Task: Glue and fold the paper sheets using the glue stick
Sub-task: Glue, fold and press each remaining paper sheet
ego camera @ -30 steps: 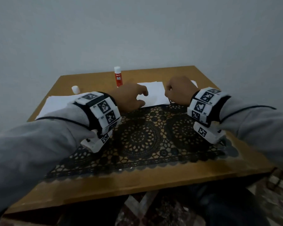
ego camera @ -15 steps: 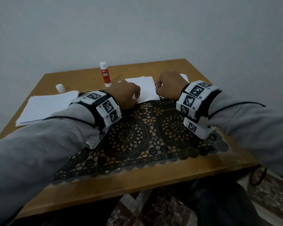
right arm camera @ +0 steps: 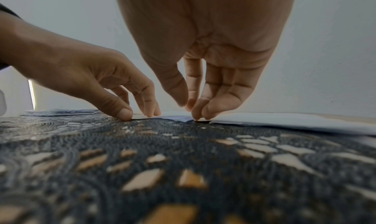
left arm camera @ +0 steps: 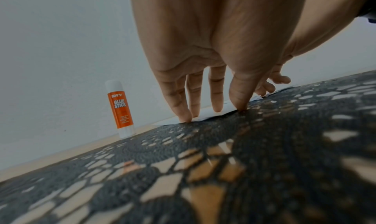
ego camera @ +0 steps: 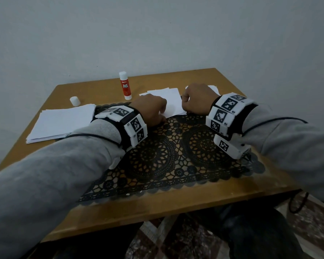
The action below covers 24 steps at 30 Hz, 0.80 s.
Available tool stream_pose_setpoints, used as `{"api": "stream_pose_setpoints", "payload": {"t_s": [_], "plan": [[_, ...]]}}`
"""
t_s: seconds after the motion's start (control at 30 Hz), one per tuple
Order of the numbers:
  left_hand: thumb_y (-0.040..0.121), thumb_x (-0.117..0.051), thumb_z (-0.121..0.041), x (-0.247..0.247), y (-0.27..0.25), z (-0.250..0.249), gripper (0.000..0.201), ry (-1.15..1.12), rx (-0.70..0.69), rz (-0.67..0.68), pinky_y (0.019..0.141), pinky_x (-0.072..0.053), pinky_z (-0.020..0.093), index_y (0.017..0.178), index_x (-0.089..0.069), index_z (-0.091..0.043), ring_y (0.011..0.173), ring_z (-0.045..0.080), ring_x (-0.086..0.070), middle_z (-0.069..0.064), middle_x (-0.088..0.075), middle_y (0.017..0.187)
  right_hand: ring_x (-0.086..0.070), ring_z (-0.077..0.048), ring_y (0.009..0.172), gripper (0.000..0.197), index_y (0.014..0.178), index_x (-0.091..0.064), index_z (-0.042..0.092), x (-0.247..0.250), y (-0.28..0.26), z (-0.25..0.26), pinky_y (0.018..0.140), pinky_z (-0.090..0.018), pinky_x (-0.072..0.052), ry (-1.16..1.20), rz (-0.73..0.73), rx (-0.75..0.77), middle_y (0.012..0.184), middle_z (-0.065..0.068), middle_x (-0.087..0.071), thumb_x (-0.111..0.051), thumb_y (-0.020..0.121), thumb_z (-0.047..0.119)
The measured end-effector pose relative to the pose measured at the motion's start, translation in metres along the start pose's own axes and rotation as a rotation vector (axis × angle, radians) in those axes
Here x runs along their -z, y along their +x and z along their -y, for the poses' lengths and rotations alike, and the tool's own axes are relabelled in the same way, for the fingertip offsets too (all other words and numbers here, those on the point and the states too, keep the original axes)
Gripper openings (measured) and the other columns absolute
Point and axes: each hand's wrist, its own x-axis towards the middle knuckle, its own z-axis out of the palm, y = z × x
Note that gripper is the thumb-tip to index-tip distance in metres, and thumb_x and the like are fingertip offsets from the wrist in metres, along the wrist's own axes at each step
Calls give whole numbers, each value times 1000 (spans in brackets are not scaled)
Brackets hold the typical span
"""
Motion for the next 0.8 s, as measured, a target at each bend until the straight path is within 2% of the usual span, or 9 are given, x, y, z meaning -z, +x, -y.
{"api": "stream_pose_setpoints", "payload": {"t_s": [0.07, 0.13, 0.17, 0.27, 0.33, 0.47, 0.6, 0.67, 0.8], "plan": [[91, -60, -35, -1, 1, 1, 29, -8, 1, 1, 83, -40, 29, 113, -57, -16, 108, 23, -53, 7, -60, 117, -65, -29, 87, 18, 78, -67, -2, 0, 1, -1, 75, -34, -53, -3, 5, -2, 106, -16, -70, -52, 84, 4], [91, -60, -34, -1, 2, 2, 30, -9, 1, 6, 82, -40, 29, 114, -57, -16, 108, 23, -53, 7, -59, 117, -63, -26, 80, 16, 75, -66, 2, 0, 1, -1, 72, -31, -51, -4, 7, 1, 106, -15, -70, -53, 84, 4], [91, -60, -34, -1, 2, 1, 30, -9, 0, 7, 83, -40, 29, 115, -57, -16, 108, 24, -53, 7, -59, 117, -63, -25, 82, 16, 72, -64, 5, 0, 1, -1, 74, -31, -52, -4, 6, 5, 106, -15, -70, -53, 85, 5], [92, -60, -33, -1, 2, 2, 30, -12, 2, 10, 85, -40, 30, 116, -56, -15, 109, 24, -53, 7, -59, 118, -63, -29, 105, 17, 69, -61, 8, 0, 0, -1, 86, -36, -53, 5, 0, 11, 114, -16, -68, -54, 85, 6], [91, -60, -35, -2, 3, 4, 31, -16, 5, 14, 88, -42, 31, 116, -56, -16, 109, 23, -52, 7, -58, 119, -62, -29, 109, 15, 72, -63, 7, 0, 1, -2, 88, -39, -53, 4, 0, 11, 114, -17, -68, -54, 84, 5], [90, -61, -36, -2, 3, 5, 33, -16, 10, 20, 91, -45, 34, 117, -55, -18, 110, 23, -53, 7, -58, 121, -63, -28, 106, 15, 72, -62, 7, 0, 1, -1, 88, -38, -53, 10, 0, 8, 111, -15, -69, -54, 85, 6], [92, -57, -28, -1, 1, 2, 28, 30, -1, -43, 88, -48, 35, 117, -56, -15, 108, 25, -55, 9, -60, 116, -65, -28, 98, 14, 75, -64, 5, 0, 1, -1, 75, -30, -51, 18, -16, -7, 109, -14, -69, -54, 85, 6], [92, -55, -24, -1, 1, 1, 26, 50, 4, -67, 86, -48, 35, 116, -57, -15, 107, 26, -55, 9, -62, 113, -64, -28, 96, 15, 82, -67, 2, 0, 2, -1, 75, -32, -52, 18, -24, -21, 107, -14, -69, -54, 86, 7], [90, -58, -42, -1, 0, -2, 40, 77, -15, -36, 89, -46, 36, 120, -56, -16, 109, 26, -54, 7, -61, 115, -64, -29, 89, 18, 88, -68, 0, 0, 4, -3, 72, -33, -50, 23, -34, -61, 97, -15, -69, -51, 85, 5]]}}
